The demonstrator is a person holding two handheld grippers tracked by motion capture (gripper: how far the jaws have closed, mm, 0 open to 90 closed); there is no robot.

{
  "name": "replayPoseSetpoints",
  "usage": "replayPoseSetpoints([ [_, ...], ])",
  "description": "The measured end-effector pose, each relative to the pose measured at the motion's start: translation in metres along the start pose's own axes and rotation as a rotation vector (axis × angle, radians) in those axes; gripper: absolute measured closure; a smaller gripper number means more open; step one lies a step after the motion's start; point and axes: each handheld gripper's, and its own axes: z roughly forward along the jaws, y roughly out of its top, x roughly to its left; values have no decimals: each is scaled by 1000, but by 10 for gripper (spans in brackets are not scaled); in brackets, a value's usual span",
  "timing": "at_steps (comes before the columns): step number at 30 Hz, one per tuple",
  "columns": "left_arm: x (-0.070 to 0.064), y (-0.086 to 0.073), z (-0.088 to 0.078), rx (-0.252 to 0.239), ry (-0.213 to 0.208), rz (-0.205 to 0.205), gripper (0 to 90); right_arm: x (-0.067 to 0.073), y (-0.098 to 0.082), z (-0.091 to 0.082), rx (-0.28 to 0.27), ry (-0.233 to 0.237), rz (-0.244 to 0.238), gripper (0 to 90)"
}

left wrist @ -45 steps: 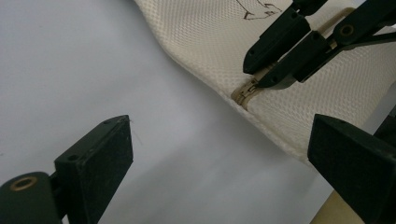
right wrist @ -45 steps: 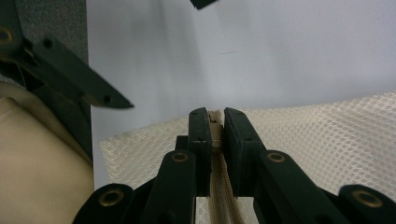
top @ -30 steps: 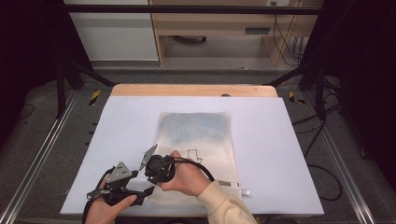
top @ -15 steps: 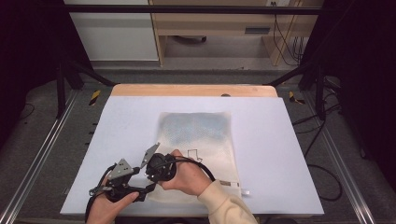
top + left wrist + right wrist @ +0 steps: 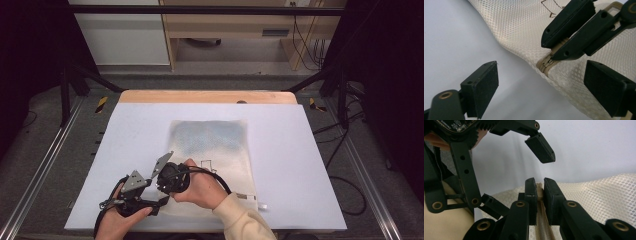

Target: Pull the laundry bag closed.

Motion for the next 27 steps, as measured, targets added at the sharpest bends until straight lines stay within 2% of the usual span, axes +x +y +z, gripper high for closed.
replayPoseSetpoints([
  [7, 1, -1, 1, 6, 0, -3, 181, -1, 0, -2, -5, 0, -5, 817],
  [11, 2, -1, 2, 8, -27, -12, 225, 0, 1, -4, -8, -4, -8, 817],
  [17, 5, -1, 8, 25, -100, -42, 293, 0, 3, -7, -18, -7, -6, 817],
  [27, 13, 0, 13, -3, -244, -110, 395, -2, 2, -9, -22, -10, -4, 817],
])
